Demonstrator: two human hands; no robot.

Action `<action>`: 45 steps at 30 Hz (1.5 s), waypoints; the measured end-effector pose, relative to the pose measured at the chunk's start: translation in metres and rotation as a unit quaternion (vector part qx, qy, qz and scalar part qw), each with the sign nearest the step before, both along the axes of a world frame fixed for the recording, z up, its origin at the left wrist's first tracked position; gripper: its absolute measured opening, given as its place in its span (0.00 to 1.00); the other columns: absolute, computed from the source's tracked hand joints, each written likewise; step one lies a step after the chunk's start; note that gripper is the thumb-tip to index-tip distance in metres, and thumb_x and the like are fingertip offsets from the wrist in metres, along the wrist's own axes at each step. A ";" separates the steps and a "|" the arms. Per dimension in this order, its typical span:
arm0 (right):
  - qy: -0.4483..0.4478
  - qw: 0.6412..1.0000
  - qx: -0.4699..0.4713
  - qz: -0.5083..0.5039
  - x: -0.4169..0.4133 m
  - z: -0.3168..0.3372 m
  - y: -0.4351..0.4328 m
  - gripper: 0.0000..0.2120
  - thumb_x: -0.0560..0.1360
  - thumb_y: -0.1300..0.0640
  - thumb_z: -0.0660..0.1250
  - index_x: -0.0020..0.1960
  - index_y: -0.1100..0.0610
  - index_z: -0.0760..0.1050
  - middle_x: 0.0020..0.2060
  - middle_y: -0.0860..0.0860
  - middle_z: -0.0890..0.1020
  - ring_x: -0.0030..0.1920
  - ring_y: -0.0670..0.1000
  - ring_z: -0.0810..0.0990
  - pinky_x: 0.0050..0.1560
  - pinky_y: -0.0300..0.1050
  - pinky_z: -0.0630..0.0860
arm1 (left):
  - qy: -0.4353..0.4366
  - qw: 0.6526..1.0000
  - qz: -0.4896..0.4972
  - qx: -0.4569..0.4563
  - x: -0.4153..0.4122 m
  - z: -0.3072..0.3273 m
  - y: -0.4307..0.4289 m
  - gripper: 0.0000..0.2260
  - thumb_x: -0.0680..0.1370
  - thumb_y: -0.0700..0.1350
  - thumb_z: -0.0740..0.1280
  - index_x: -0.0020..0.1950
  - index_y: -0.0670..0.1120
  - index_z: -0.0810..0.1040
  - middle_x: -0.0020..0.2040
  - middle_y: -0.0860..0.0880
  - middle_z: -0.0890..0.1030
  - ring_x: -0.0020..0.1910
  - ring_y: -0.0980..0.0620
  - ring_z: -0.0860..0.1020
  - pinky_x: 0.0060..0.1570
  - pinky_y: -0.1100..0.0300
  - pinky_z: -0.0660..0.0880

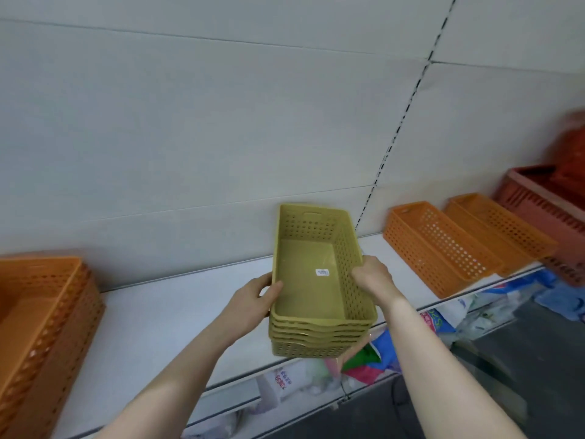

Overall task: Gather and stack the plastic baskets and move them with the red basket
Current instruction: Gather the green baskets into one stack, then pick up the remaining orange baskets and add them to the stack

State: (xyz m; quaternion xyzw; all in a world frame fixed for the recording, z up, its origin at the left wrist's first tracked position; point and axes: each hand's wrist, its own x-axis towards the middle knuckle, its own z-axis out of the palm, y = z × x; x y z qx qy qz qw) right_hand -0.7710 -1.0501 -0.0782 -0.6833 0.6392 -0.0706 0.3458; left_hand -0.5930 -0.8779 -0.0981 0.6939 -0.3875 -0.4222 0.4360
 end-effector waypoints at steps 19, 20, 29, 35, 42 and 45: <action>0.156 0.954 -0.234 0.107 0.003 0.011 -0.024 0.30 0.73 0.64 0.69 0.72 0.61 0.63 0.60 0.67 0.77 0.60 0.68 0.76 0.58 0.59 0.74 | -0.357 0.928 -0.056 0.087 0.040 0.003 0.043 0.21 0.81 0.56 0.57 0.72 0.50 0.71 0.68 0.50 0.76 0.64 0.49 0.76 0.63 0.55 0.71; 0.128 0.946 -0.278 0.105 0.011 0.016 -0.005 0.33 0.71 0.64 0.71 0.73 0.60 0.63 0.61 0.67 0.76 0.60 0.68 0.76 0.59 0.61 0.74 | -0.390 0.918 -0.017 0.075 0.059 0.001 0.066 0.20 0.81 0.54 0.59 0.72 0.50 0.71 0.68 0.50 0.76 0.64 0.48 0.76 0.62 0.54 0.71; -0.172 0.937 -0.096 0.288 0.233 -0.055 0.261 0.19 0.78 0.56 0.64 0.69 0.55 0.71 0.59 0.55 0.81 0.58 0.57 0.81 0.59 0.49 0.75 | -0.502 0.776 0.315 0.214 0.231 -0.024 0.315 0.25 0.73 0.42 0.68 0.69 0.39 0.72 0.64 0.35 0.76 0.60 0.32 0.75 0.59 0.41 0.72; -0.209 0.931 0.211 0.212 0.307 -0.048 0.345 0.31 0.77 0.33 0.52 0.70 0.52 0.68 0.61 0.52 0.80 0.55 0.54 0.81 0.49 0.48 0.80 | -0.381 0.841 0.319 0.214 0.249 -0.029 0.347 0.18 0.79 0.47 0.61 0.68 0.44 0.70 0.60 0.40 0.80 0.56 0.37 0.79 0.53 0.47 0.74; -0.132 0.956 0.078 0.251 0.273 -0.038 0.329 0.15 0.75 0.52 0.63 0.61 0.50 0.74 0.50 0.47 0.80 0.54 0.54 0.80 0.55 0.50 0.77 | -0.128 0.929 0.326 0.116 0.230 -0.023 0.341 0.23 0.77 0.56 0.64 0.69 0.51 0.66 0.53 0.48 0.80 0.42 0.48 0.81 0.46 0.50 0.79; -0.116 0.966 0.015 0.229 0.236 -0.024 0.308 0.11 0.75 0.57 0.60 0.53 0.53 0.79 0.47 0.50 0.83 0.51 0.56 0.81 0.53 0.49 0.78 | 0.000 0.967 0.243 0.075 0.205 -0.011 0.320 0.26 0.77 0.53 0.66 0.73 0.54 0.63 0.57 0.48 0.77 0.43 0.48 0.83 0.34 0.55 0.81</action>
